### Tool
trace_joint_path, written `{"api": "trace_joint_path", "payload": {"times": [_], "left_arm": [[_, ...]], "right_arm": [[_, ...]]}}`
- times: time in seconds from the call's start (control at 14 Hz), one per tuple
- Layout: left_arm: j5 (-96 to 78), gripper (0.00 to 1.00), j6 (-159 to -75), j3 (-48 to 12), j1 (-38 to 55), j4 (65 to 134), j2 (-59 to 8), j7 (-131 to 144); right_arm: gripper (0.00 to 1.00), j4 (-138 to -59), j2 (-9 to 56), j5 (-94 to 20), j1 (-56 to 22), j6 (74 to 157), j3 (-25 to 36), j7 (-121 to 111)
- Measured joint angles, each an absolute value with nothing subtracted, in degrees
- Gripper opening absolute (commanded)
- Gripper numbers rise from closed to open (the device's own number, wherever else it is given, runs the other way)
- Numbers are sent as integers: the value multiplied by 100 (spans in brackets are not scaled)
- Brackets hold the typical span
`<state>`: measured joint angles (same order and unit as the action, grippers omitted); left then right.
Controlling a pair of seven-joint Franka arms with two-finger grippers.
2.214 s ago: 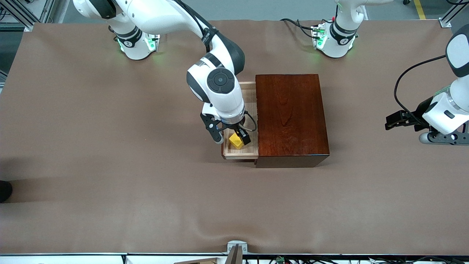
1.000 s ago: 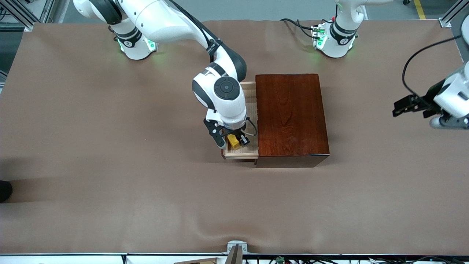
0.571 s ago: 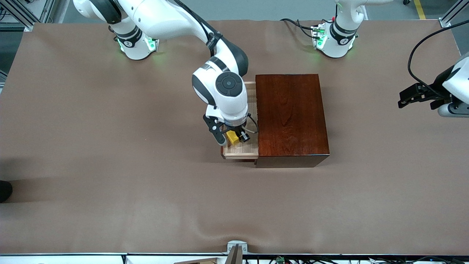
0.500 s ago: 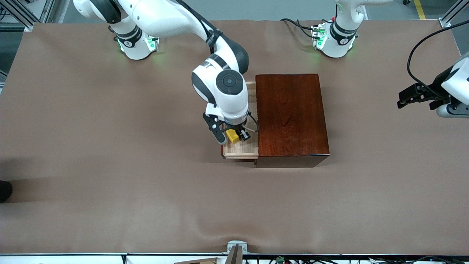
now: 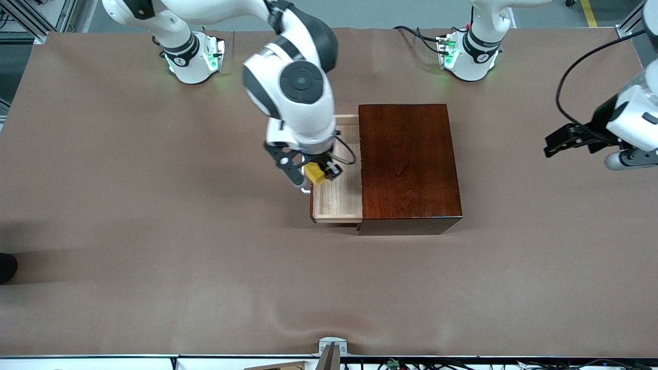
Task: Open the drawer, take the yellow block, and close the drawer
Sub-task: 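Lift the cube out with the right gripper while the left gripper returns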
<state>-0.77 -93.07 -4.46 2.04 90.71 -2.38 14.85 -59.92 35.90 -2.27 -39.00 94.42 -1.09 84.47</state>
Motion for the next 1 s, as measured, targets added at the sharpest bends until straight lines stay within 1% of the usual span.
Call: {"api": "trace_joint_path", "payload": {"times": [0.07,0.21,0.5,0.64,0.79,1.0], "left_arm": [[-77,100,-9307,-584,211,9060,-253,1837],[-77,100,-9306,-881,221,9051,-309,2524],[-77,100,-9305,-1596,242,9043,-529,3891],[-76,100,-9306,-1914,354,9041,-678,4544],[-76,100,-9306,-1999,709,9034,-816,5277],[-74,100,-9312,-2012,1326,8992,-1020,6353]], "right_arm": [[14,-6033,3476,-226,-3719,9233,-87,7856],[14,-6371,3182,-225,-3271,9115,-50,6649],[14,-7668,2245,-223,-2221,9157,-5,4467],[14,-8494,1711,-223,-1690,9482,4,3516],[14,-9378,1282,-223,-1150,10039,11,2552],[14,-10296,1103,-223,-304,10957,19,1188]]}}
